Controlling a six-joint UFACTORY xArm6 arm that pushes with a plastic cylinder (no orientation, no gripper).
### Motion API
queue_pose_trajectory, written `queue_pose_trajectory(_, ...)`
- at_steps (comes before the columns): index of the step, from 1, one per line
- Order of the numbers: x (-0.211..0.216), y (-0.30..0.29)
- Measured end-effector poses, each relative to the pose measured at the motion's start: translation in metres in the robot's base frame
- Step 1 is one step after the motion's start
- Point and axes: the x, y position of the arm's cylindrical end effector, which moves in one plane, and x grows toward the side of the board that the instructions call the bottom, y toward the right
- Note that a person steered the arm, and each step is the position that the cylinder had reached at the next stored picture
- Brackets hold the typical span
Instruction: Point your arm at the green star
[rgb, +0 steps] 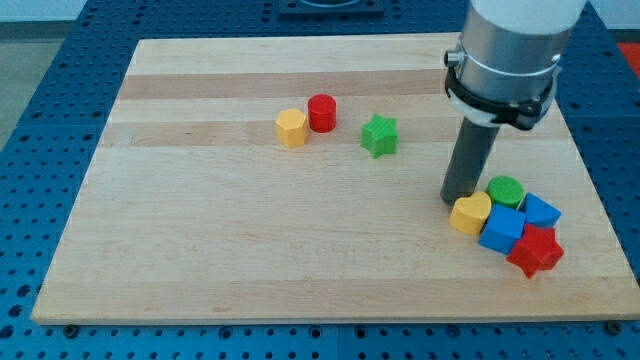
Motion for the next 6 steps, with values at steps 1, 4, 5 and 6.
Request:
queue_pose_trajectory(1,0.002,-0.004)
queue_pose_trajectory(4,-0.114,-0.024)
queue_pose_trajectory(5,-0.141,-0.059)
queue_pose_trajectory(6,-0.141,-0.112)
